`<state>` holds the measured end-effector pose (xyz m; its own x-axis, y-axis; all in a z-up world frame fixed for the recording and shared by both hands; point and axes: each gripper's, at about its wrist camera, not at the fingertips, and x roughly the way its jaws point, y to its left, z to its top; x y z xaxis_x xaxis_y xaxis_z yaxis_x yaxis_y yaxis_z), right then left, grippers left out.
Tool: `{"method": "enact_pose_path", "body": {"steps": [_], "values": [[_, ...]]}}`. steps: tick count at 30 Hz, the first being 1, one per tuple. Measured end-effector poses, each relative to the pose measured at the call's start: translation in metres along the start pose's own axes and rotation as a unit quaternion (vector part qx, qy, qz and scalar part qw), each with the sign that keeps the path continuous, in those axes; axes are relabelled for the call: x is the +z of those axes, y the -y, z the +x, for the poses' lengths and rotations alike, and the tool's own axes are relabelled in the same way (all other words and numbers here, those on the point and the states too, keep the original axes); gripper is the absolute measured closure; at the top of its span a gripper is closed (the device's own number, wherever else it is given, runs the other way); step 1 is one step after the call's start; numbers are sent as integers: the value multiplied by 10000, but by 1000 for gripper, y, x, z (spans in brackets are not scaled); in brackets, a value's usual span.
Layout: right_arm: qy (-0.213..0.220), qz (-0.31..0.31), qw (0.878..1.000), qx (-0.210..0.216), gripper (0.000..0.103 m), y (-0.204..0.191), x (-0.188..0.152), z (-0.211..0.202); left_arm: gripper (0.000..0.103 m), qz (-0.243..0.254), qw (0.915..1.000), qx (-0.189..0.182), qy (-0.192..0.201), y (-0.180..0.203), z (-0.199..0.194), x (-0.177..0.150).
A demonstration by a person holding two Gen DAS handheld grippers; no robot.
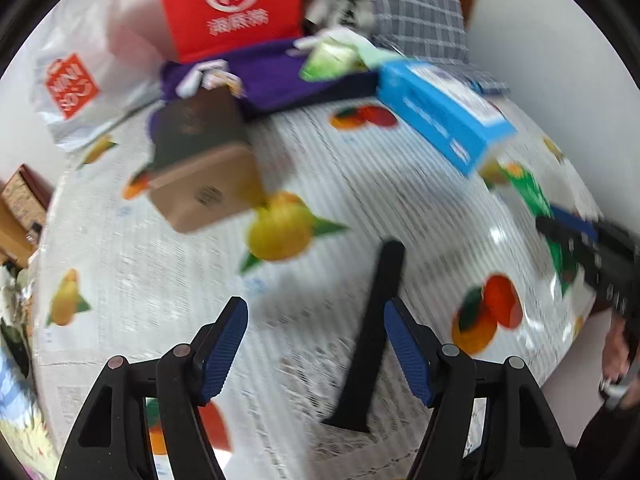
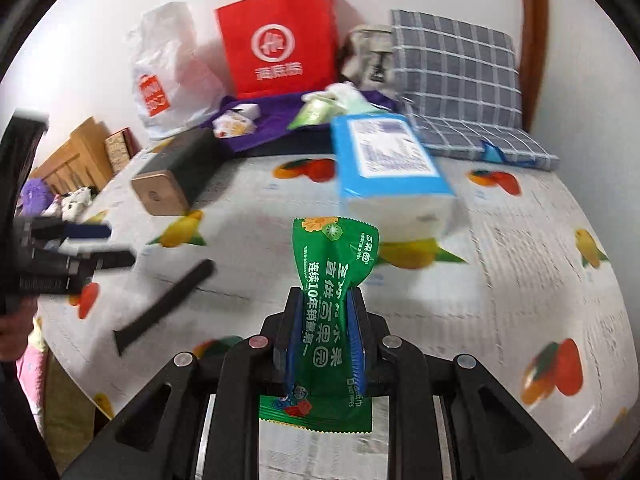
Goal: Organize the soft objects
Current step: 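Grasp black watch strap with left tool while right tool holds green packet up, then lift strap with left tool while right tool carries green packet toward the towel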
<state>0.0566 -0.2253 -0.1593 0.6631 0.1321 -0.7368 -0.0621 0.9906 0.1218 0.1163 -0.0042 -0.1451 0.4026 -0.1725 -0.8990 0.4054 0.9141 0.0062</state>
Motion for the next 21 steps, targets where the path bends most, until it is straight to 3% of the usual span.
{"method": "enact_pose_path", "body": {"steps": [3, 7, 10, 12, 21], "values": [[-40, 100, 9999, -97, 81, 14, -6, 3, 34, 305, 9991, -249, -145, 19, 12, -10], [-76, 240, 9996, -153, 81, 31, -10, 9, 37, 629, 9977, -139, -220, 36, 25, -15], [-114, 283, 9994, -159, 81, 39, -13, 13, 50, 645, 9976, -249, -27, 39, 24, -15], [-153, 312, 9993, -161, 81, 43, -14, 17, 80, 657, 9975, -251, 50, 40, 22, -15], [-254, 355, 9990, 31, 81, 54, -17, 30, 82, 604, 9978, -251, 61, 39, 23, -12]]}}
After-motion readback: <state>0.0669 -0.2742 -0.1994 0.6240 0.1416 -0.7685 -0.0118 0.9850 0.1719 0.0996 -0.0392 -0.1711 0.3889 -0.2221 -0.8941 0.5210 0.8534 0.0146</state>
